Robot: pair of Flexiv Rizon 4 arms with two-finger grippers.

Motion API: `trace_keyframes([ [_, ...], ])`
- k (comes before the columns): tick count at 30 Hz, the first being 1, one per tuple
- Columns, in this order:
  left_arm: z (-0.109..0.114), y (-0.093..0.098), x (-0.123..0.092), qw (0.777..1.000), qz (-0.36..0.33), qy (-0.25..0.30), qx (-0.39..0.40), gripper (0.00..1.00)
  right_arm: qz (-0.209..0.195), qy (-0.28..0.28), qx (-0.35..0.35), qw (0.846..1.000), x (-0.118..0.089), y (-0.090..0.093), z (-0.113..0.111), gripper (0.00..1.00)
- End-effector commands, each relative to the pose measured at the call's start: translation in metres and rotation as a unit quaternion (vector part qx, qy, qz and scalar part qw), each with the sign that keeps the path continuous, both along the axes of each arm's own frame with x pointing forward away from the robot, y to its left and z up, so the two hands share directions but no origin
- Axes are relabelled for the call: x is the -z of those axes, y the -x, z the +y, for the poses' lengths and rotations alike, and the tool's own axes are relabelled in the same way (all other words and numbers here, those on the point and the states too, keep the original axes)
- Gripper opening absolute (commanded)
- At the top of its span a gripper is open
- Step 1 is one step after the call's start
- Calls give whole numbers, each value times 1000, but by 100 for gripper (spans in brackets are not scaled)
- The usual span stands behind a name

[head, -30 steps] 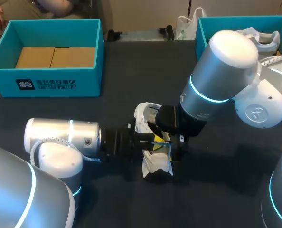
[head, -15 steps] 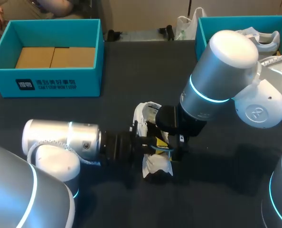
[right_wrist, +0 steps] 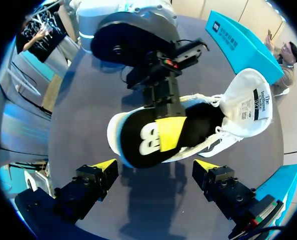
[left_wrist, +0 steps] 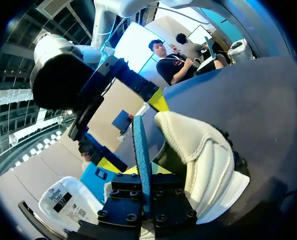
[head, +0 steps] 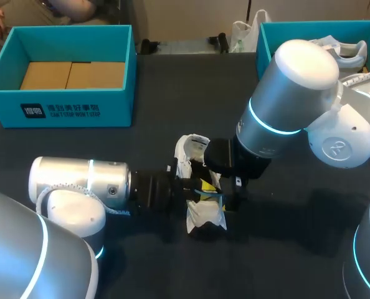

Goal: Take the shoe out of the shoebox, open the shoe tongue, remove and reinsert the insole, then place the shoe into the shoebox

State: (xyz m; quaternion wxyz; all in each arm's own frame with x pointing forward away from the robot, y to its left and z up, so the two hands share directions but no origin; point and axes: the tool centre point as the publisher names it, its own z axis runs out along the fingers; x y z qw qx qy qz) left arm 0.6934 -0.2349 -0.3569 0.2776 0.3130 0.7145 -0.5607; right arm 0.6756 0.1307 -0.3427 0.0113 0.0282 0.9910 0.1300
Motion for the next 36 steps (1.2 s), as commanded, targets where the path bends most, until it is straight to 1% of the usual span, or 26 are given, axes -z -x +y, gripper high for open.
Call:
trace_keyframes([
  [1, 1, -2, 0, 1000, 5, 8, 3, 0, -2, 1, 1, 1000, 1, 1, 1, 100],
  [5, 3, 2, -6, 1000, 7, 8, 5, 0, -2, 1, 1, 1000, 1, 1, 1, 100],
  [7, 4, 4, -8, 1000, 6, 6, 5, 18, -2, 1, 1, 1000, 1, 1, 1, 100],
  [10, 4, 6, -9, 1000, 8, 3, 5, 33, -2, 1, 1, 1000, 1, 1, 1, 100],
  [11, 4, 6, -9, 1000, 8, 2, 5, 35, -2, 1, 1, 1000, 1, 1, 1, 100],
  [15, 7, 8, -13, 1000, 13, 3, 5, 38, -2, 1, 1, 1000, 1, 1, 1, 100],
  [22, 11, 14, -24, 1000, 15, 6, 4, 35, -2, 1, 1, 1000, 1, 1, 1, 100],
  [30, 12, 17, -27, 1000, 18, -4, -10, 32, -2, 1, 1, 1000, 1, 1, 1, 100],
  [31, 11, 18, -28, 1000, 16, -5, -12, 31, -2, 1, 1, 1000, 1, 1, 1, 100],
  [32, 11, 19, -28, 1000, 17, -5, -13, 26, -2, 1, 1, 1000, 1, 1, 1, 100],
  [34, 9, 20, -27, 1000, 15, -8, -13, 8, -2, 1, 1, 1000, 1, 1, 1, 100],
  [35, 8, 20, -26, 1000, 14, -8, -12, 5, -2, 1, 1, 1000, 1, 1, 1, 100],
  [36, 7, 19, -24, 1000, 13, -8, -11, 0, -2, 1, 1, 1000, 1, 1, 1, 100],
])
